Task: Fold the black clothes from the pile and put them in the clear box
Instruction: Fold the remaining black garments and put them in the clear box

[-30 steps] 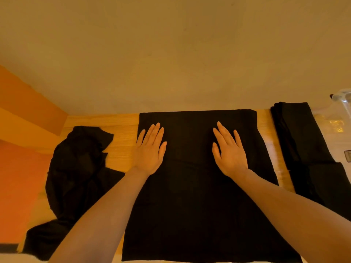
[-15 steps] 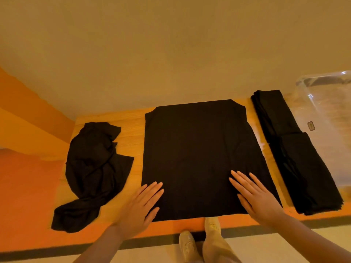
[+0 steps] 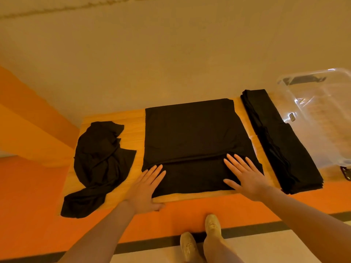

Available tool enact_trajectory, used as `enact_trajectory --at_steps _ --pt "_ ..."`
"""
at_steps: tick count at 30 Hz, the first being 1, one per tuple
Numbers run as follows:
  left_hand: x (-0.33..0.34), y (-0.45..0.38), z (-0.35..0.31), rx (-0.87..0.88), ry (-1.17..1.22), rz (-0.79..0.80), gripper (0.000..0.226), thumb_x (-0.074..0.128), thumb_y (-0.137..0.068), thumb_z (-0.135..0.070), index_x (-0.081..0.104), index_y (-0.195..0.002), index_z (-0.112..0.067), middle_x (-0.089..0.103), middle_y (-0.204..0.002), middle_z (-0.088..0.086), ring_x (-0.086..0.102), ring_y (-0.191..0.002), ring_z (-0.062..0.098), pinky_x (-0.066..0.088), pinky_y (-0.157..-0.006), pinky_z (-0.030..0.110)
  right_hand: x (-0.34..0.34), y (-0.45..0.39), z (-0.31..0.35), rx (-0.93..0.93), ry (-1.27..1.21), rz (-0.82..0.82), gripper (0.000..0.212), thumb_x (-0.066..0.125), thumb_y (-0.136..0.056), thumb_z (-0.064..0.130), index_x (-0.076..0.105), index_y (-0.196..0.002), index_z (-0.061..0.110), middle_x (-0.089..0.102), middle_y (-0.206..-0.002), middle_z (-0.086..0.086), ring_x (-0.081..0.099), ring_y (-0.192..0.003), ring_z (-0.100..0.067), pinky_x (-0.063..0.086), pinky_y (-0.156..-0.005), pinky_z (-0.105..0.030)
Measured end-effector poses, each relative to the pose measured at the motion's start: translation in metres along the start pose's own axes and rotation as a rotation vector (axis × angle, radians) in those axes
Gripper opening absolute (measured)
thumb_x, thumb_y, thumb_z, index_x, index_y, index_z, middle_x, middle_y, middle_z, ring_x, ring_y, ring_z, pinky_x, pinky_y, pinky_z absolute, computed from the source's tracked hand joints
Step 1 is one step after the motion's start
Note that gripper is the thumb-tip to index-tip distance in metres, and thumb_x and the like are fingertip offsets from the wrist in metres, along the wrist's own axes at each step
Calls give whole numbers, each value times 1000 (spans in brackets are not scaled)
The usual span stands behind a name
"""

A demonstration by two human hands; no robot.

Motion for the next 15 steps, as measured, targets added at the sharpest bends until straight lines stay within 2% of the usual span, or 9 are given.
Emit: enact_trajectory --at_steps 2,4,6,8,10,12,13,15 --pt "0 -1 -2 -10 -48 51 109 49 -77 -75 -18 -149 -30 -33 -151 -11 -30 -140 11 -20 -114 28 0 1 3 -31 6 -5 81 -4 -81 78 -14 -148 34 -27 -153 14 -29 -141 -9 -18 -115 -36" --pt "2 6 -6 8 -46 30 102 49 -82 -70 -15 -150 -29 -28 -154 -8 -30 -141 11 -21 -113 27 9 15 7 -90 -2 10 78 8 -87 77 -12 -149 34 -22 -156 12 -28 -142 -9 -14 -117 -37" --pt "6 19 -8 40 -69 -78 97 58 -82 -62 1 -152 -25 -3 -161 -1 -23 -144 11 -13 -115 28 18 37 8 -155 18 -59 78 22 -92 72 -7 -152 32 -9 -161 8 -19 -145 -12 -7 -117 -38" --pt "17 33 -5 25 -107 -77 99 79 -70 -46 24 -148 -17 33 -153 8 1 -146 17 0 -116 33 25 59 3 -171 47 -126 76 35 -93 64 9 -154 26 10 -161 3 -2 -148 -17 1 -117 -39" --pt "25 46 -7 24 -137 -87 112 91 -52 -13 29 -145 -11 47 -144 10 28 -142 24 6 -115 35 29 73 -5 -167 71 -170 76 54 -88 44 22 -152 20 23 -158 -2 11 -147 -21 5 -117 -38" --pt "25 53 -13 29 -134 -131 118 85 -37 8 36 -143 -11 54 -137 9 48 -129 24 17 -116 35 28 80 -10 -172 92 -251 84 70 -77 16 28 -150 16 30 -154 -6 16 -145 -21 8 -117 -35" --pt "24 55 -17 48 -137 -169 112 85 -34 9 47 -137 -13 58 -133 8 53 -124 23 29 -113 34 26 82 -13 -161 90 -293 91 76 -67 2 34 -147 14 34 -152 -7 20 -143 -21 13 -116 -34" --pt "14 54 -23 55 -104 -229 89 92 -37 -1 65 -121 -16 64 -125 5 60 -116 19 46 -98 32 18 85 -19 -121 70 -351 97 82 -47 -12 51 -136 12 47 -143 -8 36 -135 -22 37 -109 -31"
Point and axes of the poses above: each hand's wrist, its own y-axis away from the middle knuckle, its own x-axis out of the palm, z = x × y, the point moved 9 cm from there along -y, towards the middle knuckle
